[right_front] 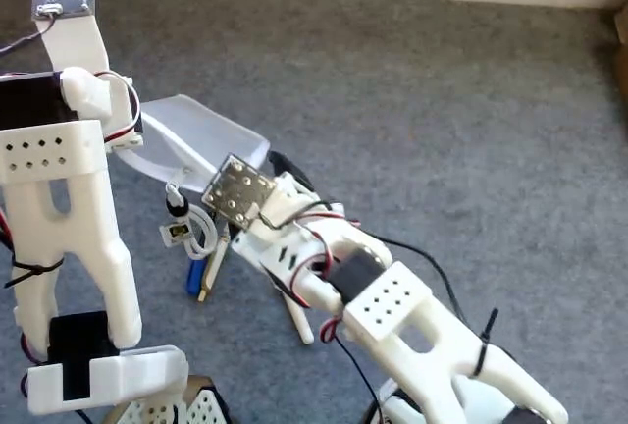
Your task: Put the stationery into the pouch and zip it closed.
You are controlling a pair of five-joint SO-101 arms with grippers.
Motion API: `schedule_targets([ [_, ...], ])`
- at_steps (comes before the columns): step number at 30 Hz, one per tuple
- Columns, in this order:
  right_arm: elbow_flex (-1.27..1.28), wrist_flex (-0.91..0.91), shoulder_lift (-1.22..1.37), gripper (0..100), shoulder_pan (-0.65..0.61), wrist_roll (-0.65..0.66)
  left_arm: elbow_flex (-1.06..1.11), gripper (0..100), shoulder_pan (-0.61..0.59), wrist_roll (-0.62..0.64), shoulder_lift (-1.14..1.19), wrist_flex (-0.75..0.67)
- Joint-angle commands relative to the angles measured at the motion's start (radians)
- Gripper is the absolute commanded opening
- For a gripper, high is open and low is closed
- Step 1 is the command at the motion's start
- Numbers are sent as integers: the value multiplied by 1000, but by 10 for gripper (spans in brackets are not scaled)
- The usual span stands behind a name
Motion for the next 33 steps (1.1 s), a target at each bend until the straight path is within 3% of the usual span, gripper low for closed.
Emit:
schedule_targets([
  [1, -88, -74, 8, 310, -10, 11, 2, 6, -25, 14, -50, -12],
  [3, -87, -116, 4, 300, -10, 11, 2, 6, -24, 14, -50, -12],
  [9, -87, -160, -24, 146, -7, 17, 18, 6, -12, 9, -45, -12],
  [15, -87, -157, -28, 109, -4, 18, 79, 6, -13, -17, -51, -15],
  [21, -93, -148, -28, 5, 76, 18, 120, 11, -16, -77, -124, -12],
  [25, -110, -27, -31, 6, 104, 20, 194, 40, -13, -189, -268, -12],
  [30, -189, 116, -71, 6, 77, 127, 255, 187, -16, -318, -414, -14],
  [33, -197, 182, -101, 6, 61, 173, 278, 153, -16, -419, -424, -20],
])
